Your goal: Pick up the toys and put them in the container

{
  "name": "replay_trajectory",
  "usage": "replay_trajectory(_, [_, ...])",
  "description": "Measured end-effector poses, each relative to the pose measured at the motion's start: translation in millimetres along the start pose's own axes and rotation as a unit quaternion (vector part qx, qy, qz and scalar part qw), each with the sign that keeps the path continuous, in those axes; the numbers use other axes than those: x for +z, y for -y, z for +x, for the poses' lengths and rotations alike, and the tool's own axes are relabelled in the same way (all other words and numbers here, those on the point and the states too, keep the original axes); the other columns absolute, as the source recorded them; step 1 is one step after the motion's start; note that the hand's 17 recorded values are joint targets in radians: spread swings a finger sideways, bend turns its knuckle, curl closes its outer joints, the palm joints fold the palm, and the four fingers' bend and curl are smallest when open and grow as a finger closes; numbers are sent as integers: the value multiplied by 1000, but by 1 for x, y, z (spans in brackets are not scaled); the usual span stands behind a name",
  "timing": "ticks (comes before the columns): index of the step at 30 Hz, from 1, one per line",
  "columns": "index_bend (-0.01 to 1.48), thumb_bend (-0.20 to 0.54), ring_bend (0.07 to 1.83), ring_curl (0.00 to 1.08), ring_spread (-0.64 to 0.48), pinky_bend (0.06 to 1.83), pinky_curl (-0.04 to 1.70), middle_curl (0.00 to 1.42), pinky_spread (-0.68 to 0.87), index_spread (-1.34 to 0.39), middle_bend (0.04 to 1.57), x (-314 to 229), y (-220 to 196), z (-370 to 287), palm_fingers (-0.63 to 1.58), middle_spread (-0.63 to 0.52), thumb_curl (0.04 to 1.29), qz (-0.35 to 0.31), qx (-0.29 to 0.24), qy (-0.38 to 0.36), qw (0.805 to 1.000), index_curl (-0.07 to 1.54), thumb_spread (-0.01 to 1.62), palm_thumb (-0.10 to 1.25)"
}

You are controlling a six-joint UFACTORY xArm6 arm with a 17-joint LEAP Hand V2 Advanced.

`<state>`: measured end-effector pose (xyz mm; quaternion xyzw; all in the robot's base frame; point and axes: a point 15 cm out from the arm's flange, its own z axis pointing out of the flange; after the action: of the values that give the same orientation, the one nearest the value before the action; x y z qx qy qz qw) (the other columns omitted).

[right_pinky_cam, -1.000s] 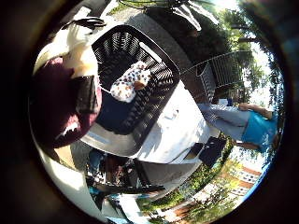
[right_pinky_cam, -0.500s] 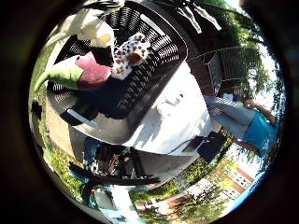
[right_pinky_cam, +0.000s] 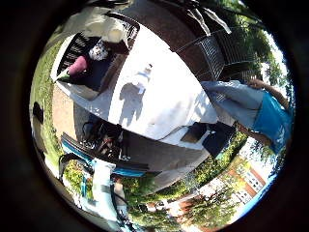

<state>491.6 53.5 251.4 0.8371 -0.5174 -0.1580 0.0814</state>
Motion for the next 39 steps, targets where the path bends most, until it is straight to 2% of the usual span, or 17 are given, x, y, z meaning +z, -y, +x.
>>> replay_trajectory(4, [122, -41, 498, 308, 320, 793, 440, 355, 507, -284, 184, 15, -15, 60, -35, 181, 512, 3, 53, 22, 998, 370, 1105, 719])
replay_trajectory(8, [133, -30, 485, 306, 321, 782, 414, 346, 503, -213, 179, 86, -13, 105, -24, 190, 494, -40, 93, 65, 993, 324, 1114, 704])
replay_trajectory(14, [142, -29, 487, 309, 323, 778, 385, 334, 499, -166, 175, 139, 42, 144, -7, 200, 478, 16, 113, 45, 993, 284, 1114, 694])
replay_trajectory(17, [146, -28, 486, 310, 324, 782, 375, 330, 499, -155, 176, 173, 63, 139, -5, 202, 471, 19, 119, 61, 991, 272, 1116, 694])
replay_trajectory(26, [162, -30, 470, 308, 327, 775, 337, 323, 497, -115, 177, 253, 127, 123, 26, 202, 446, 47, 120, 38, 991, 262, 1114, 671])
replay_trajectory(35, [185, -24, 441, 306, 324, 762, 307, 310, 491, -117, 166, 291, 149, 121, 15, 190, 436, 58, 140, 21, 988, 269, 1105, 684])
replay_trajectory(39, [156, -24, 512, 312, 323, 780, 288, 317, 504, -68, 202, 297, 148, 121, 190, 155, 437, 54, 143, 22, 988, 266, 1094, 707])
